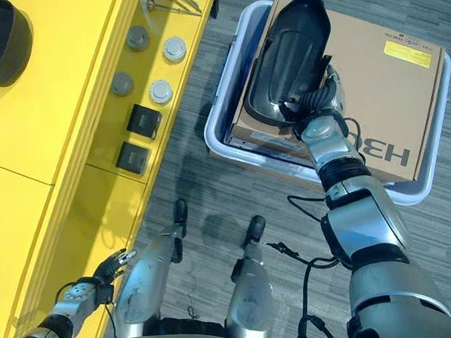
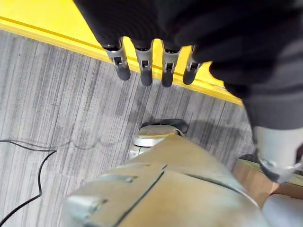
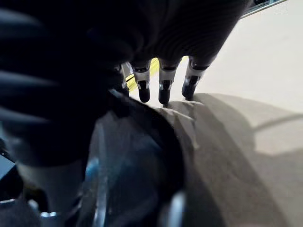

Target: Move parts from the plastic box to the shelf.

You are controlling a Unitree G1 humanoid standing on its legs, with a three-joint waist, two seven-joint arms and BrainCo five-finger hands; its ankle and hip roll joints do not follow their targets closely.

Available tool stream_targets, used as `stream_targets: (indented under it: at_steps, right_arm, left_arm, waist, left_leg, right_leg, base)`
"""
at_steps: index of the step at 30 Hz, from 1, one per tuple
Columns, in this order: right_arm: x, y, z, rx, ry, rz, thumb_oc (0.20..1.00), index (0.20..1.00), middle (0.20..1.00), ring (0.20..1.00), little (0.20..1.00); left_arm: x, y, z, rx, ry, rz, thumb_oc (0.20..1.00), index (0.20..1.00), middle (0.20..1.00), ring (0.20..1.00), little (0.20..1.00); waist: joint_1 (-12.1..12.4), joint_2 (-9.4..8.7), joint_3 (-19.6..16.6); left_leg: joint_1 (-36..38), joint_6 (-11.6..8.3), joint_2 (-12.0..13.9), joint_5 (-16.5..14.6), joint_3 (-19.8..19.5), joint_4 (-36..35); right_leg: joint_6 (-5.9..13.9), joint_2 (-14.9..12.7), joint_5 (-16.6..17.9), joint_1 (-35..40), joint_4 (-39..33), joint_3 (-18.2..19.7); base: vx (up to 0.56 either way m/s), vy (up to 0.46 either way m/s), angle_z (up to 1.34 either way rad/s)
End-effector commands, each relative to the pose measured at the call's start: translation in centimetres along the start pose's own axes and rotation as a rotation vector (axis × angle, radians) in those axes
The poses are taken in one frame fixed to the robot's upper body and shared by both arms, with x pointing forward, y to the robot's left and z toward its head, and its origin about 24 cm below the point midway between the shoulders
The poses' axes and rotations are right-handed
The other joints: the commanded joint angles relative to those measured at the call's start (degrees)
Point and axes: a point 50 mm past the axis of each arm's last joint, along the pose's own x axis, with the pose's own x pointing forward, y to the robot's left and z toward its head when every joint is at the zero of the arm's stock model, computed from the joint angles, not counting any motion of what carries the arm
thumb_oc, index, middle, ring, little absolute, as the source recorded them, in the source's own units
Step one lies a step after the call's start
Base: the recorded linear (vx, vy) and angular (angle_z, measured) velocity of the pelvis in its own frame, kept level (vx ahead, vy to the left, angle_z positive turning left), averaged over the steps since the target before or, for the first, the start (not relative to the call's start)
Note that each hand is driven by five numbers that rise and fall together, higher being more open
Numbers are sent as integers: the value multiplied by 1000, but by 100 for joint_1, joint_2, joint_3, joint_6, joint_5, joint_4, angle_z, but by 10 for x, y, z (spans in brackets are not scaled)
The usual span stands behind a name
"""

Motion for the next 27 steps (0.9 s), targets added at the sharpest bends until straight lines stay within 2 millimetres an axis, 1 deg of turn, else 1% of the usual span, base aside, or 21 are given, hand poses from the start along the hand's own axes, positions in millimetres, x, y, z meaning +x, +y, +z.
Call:
stream_targets:
  at_steps: [1,2,4,5,7,8,10,12,13,15,16,18,19,21,23,24,25,26,27]
  right_arm:
    - [4,-6,-21,-199,119,158,200,200,200,200,200]
    - [1,2,-33,-265,172,211,200,200,200,200,200]
    - [0,6,-39,-293,199,219,200,200,200,200,200]
    - [-1,7,-42,-299,215,219,200,200,200,200,200]
    - [-4,8,-53,-299,304,214,200,200,200,200,200]
    - [-4,8,-53,-298,309,215,200,200,200,200,200]
    - [-8,7,-65,-305,363,196,200,200,200,200,200]
    - [-12,-4,-86,-337,416,148,200,200,200,200,200]
    - [-14,-8,-94,-323,443,144,200,200,200,200,200]
    - [-19,-11,-109,-275,493,152,200,200,200,200,200]
    - [-23,-14,-118,-279,514,158,200,200,200,200,200]
    - [-27,-17,-128,-284,526,162,200,200,200,200,200]
    - [-31,-17,-136,-292,526,161,200,200,200,200,200]
    - [-33,-18,-141,-306,503,166,200,200,200,200,200]
    - [-34,-13,-140,-264,439,188,200,200,200,200,200]
    - [-36,-9,-139,-229,416,213,200,200,200,200,200]
    - [-36,-8,-138,-240,394,210,200,200,200,200,200]
    - [-37,-8,-138,-247,385,209,200,200,200,200,200]
    - [-37,-8,-136,-249,328,208,200,200,200,200,200]
  left_arm:
    - [-1,-12,-9,50,37,-88,1000,1000,1000,1000,1000]
    - [0,-13,-9,92,39,-100,1000,1000,1000,1000,1000]
    - [0,-12,-8,113,41,-100,1000,1000,1000,1000,1000]
    - [0,-12,-7,121,38,-98,1000,1000,1000,1000,1000]
    - [-1,-9,-8,138,43,-84,1000,1000,1000,1000,1000]
    - [-1,-9,-8,141,42,-83,1000,1000,1000,1000,1000]
    - [-2,-8,-7,191,31,-75,1000,1000,1000,1000,1000]
    - [-5,-10,-4,193,-14,-93,1000,1000,1000,1000,1000]
    - [-6,-10,-1,187,-46,-89,1000,1000,1000,1000,1000]
    - [-9,-9,2,164,-71,-78,1000,1000,1000,1000,1000]
    - [-10,-8,5,146,-82,-70,1000,1000,1000,1000,1000]
    - [-12,-7,7,107,-93,-66,1000,1000,1000,1000,1000]
    - [-13,-7,8,65,-95,-75,1000,1000,1000,1000,1000]
    - [-16,-8,11,24,-103,-86,1000,1000,1000,1000,1000]
    - [-19,-10,19,-30,-134,-114,1000,1000,1000,1000,1000]
    - [-20,-10,28,-31,-150,-128,1000,1000,1000,1000,1000]
    - [-21,-10,34,5,-163,-125,1000,1000,1000,1000,1000]
    - [-21,-10,36,26,-168,-121,1000,1000,1000,1000,1000]
    - [-23,-10,48,117,-191,-107,1000,1000,1000,1000,1000]
  waist:
    - [89,216,-158]
    - [141,239,-158]
    - [182,250,-162]
    - [197,249,-205]
    - [275,250,-330]
    - [275,245,-348]
    - [309,222,-467]
    - [322,205,-696]
    - [324,195,-778]
    - [321,166,-921]
    - [320,140,-997]
    - [332,107,-1092]
    - [339,69,-1200]
    - [340,6,-1365]
    - [330,-65,-1587]
    - [322,-113,-1739]
    - [312,-132,-1803]
    - [311,-140,-1828]
    - [276,-188,-1964]
  left_leg:
    - [289,-167,121,-135,-300,-53]
    - [416,-180,142,-121,-304,-129]
    - [537,-189,147,-105,-311,-214]
    - [561,-190,150,-75,-306,-273]
    - [753,-219,188,-67,-286,-430]
    - [746,-218,185,-48,-287,-448]
    - [877,-243,225,-34,-251,-545]
    - [1207,-297,299,-14,-216,-807]
    - [1320,-318,322,-10,-203,-893]
    - [1470,-345,354,2,-182,-1010]
    - [1554,-362,372,5,-165,-1059]
    - [1657,-383,398,21,-151,-1119]
    - [1752,-406,426,37,-138,-1178]
    - [1918,-434,469,70,-107,-1307]
    - [2118,-482,532,123,-59,-1482]
    - [2230,-500,560,167,-32,-1602]
    - [2271,-510,575,181,-18,-1645]
    - [2286,-515,582,184,-13,-1659]
    - [2330,-548,630,218,4,-1708]
  right_leg:
    - [116,-60,-626,-379,1059,-22]
    - [117,-59,-626,-233,986,-48]
    - [130,-62,-611,-97,899,-79]
    - [139,-68,-586,-68,846,-102]
    - [164,-69,-569,119,713,-182]
    - [166,-72,-551,114,694,-189]
    - [196,-82,-515,252,588,-257]
    - [225,-47,-487,588,346,-355]
    - [242,-40,-473,684,285,-383]
    - [270,-37,-444,799,200,-427]
    - [285,-34,-426,870,157,-454]
    - [300,-27,-403,962,110,-494]
    - [315,-17,-381,1052,54,-525]
    - [332,27,-344,1201,-62,-568]
    - [356,85,-292,1368,-213,-596]
    - [371,123,-270,1448,-290,-598]
    - [383,134,-261,1470,-316,-595]
    - [386,139,-257,1478,-324,-594]
    - [413,171,-231,1502,-349,-589]
  base:
    - [0,0,0]
    - [0,0,0]
    - [4,-2,2]
    - [14,-11,6]
    - [18,-16,10]
    - [22,-14,14]
    - [37,-12,13]
    - [76,8,10]
    - [70,4,9]
    - [52,-27,5]
    - [37,-50,6]
    - [50,-63,7]
    - [86,-83,7]
    - [93,-96,1]
    - [85,-117,-5]
    - [66,-109,-4]
    - [50,-90,-2]
    - [-2,-105,4]
    - [-18,-125,0]
